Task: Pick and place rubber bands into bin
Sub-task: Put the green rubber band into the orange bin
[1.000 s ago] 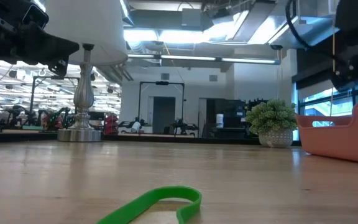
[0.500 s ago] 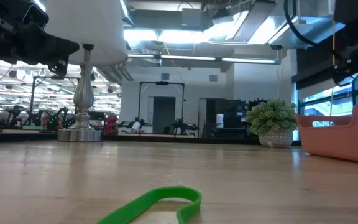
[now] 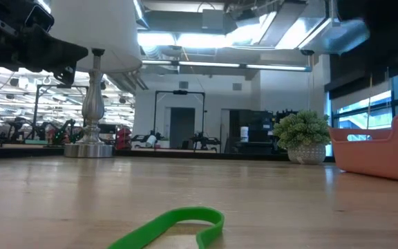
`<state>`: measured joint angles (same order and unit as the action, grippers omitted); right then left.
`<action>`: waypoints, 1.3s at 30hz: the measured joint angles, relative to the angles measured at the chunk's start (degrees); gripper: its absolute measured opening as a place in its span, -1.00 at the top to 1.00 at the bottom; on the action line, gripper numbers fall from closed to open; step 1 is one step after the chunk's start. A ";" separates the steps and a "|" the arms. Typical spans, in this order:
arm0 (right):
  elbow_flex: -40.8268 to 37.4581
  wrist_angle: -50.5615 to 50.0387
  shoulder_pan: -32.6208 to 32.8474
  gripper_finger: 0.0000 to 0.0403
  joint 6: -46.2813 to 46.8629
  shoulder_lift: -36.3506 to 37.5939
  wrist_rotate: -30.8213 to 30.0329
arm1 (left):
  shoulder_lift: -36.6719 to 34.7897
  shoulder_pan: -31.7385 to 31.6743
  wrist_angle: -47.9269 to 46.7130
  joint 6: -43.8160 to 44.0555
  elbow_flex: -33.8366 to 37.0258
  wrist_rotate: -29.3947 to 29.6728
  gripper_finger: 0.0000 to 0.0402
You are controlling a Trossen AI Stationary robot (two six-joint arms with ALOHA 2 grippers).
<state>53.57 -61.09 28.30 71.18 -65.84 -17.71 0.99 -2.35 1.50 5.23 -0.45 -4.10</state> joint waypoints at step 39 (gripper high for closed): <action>24.35 66.19 4.65 0.34 -50.54 -64.04 5.27 | 0.02 0.00 0.00 0.00 0.00 0.00 0.99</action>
<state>77.92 5.10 32.95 20.63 -129.89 -12.44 1.01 -2.35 1.50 5.23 -0.45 -4.10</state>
